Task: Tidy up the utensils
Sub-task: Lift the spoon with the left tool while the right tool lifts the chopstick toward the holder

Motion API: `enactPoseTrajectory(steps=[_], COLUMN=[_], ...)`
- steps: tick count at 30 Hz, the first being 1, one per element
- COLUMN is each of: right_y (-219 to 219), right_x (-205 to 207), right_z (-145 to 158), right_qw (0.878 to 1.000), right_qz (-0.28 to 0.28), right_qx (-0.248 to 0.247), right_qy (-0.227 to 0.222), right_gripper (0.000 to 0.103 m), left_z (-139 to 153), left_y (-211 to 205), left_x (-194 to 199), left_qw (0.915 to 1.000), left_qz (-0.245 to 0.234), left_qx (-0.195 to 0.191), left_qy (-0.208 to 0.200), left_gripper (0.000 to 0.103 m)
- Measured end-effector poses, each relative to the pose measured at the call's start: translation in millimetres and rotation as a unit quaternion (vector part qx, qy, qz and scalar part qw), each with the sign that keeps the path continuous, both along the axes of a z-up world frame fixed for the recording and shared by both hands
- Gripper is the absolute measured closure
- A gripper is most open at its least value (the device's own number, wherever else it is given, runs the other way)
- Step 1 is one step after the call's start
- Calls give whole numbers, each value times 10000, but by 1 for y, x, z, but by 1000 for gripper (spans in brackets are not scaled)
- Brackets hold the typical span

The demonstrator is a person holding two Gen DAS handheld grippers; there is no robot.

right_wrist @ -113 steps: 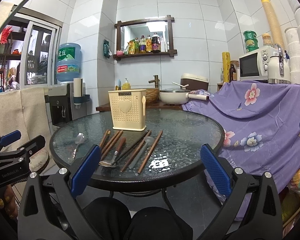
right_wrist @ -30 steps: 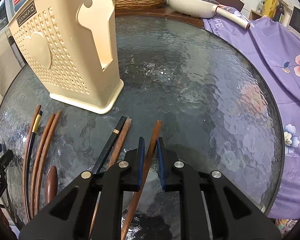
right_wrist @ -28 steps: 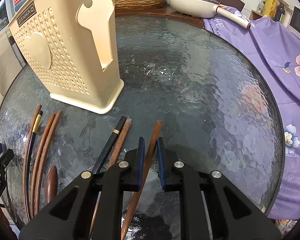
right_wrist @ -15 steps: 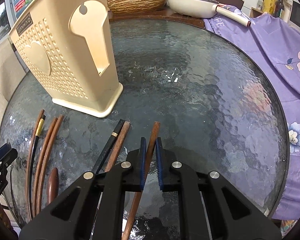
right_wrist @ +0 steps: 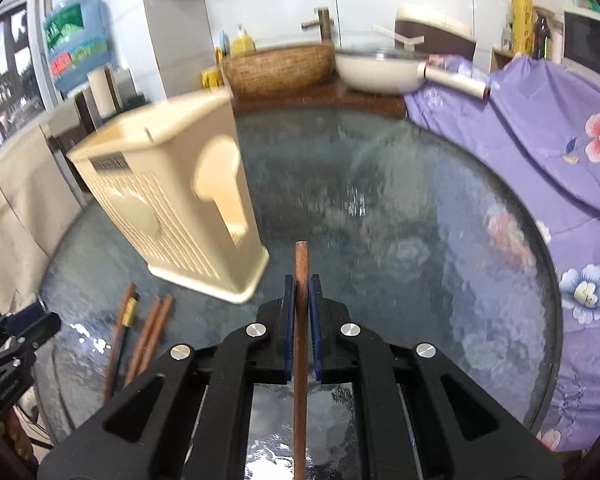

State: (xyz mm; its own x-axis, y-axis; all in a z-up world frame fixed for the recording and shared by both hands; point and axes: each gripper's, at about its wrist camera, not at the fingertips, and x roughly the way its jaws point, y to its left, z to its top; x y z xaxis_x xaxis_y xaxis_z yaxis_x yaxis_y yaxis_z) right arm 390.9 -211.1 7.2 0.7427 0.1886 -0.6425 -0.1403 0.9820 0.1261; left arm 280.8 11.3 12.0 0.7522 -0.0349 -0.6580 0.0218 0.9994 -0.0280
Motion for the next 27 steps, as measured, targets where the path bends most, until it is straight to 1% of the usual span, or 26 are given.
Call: enactPoseTrajectory(steps=[4, 5, 10, 21, 27], right_y=[-5, -5, -8, -21, -23], right_x=[-14, -20, -44, -75, -84], right_z=[27, 38, 70, 99, 112], right_qw=[9991, 9982, 9948, 9913, 9891], right_qz=[40, 58, 145, 305, 410], right_qx=[105, 121, 114, 354, 377], right_qy=[-413, -579, -1003, -1229, -1365], right_gripper=[95, 95, 95, 96, 96], left_z=[15, 17, 27, 44, 56], left_y=[-2, -2, -2, -6, -7], left_x=[0, -1, -3, -9, -11], left_qw=[9996, 9994, 9983, 9966, 9956], left_qz=[-172, -194, -340, -497, -575], left_qx=[-135, -169, -373, -430, -433], left_qy=[-186, -219, -305, -500, -603], left_gripper=[66, 66, 66, 66, 66])
